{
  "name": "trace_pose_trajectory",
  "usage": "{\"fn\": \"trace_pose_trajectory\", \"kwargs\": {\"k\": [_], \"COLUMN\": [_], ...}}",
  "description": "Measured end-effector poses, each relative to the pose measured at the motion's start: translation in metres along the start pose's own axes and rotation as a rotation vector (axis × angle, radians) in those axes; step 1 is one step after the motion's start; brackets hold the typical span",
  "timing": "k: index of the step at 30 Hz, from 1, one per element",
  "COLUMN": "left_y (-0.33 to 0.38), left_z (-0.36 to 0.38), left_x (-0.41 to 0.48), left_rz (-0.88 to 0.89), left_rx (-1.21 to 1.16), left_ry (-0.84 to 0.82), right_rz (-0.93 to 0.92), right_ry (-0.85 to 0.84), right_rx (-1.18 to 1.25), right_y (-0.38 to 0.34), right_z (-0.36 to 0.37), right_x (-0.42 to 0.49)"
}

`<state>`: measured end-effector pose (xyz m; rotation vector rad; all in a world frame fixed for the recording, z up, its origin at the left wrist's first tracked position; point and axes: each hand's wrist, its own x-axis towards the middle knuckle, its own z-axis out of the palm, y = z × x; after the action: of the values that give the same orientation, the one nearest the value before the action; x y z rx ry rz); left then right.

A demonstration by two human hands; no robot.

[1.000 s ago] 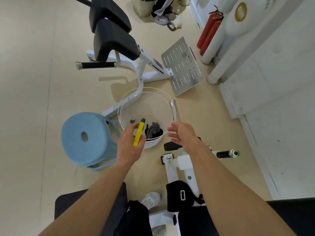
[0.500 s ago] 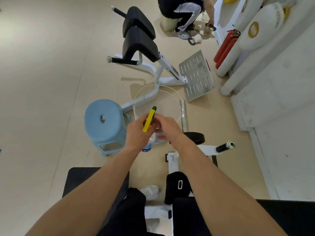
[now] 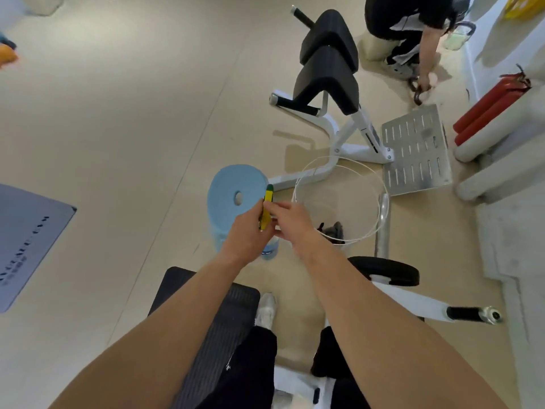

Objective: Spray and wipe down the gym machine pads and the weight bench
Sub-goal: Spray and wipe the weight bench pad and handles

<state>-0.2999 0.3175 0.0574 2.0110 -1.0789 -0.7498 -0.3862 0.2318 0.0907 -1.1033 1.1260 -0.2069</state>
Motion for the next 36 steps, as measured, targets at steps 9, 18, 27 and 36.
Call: {"fn": "trace_pose_trajectory", "kwargs": {"k": [9, 18, 27, 36], "left_y": [-0.097, -0.185, -0.204, -0.194], "left_z": [-0.016, -0.006, -0.017, -0.027], "left_x": [0.092, 0.174, 0.209, 0.195], "left_rz": [-0.242, -0.391, -0.471, -0.459], "left_rx": [0.112, 0.179, 0.156, 0.143], "left_ry": [0.055, 0.048, 0.026, -0.137], "right_rz": [0.121, 0.214, 0.204, 0.149], "right_ry": [-0.015, -0.053, -0.017, 0.053], "right_rx": [-0.112, -0.144, -0.126, -0.332], "right_y": [0.019, 0.048, 0.050, 0.043], "right_z": [0.070, 0.106, 0.125, 0.103], "right_x": [0.146, 0.266, 0.300, 0.273]}}
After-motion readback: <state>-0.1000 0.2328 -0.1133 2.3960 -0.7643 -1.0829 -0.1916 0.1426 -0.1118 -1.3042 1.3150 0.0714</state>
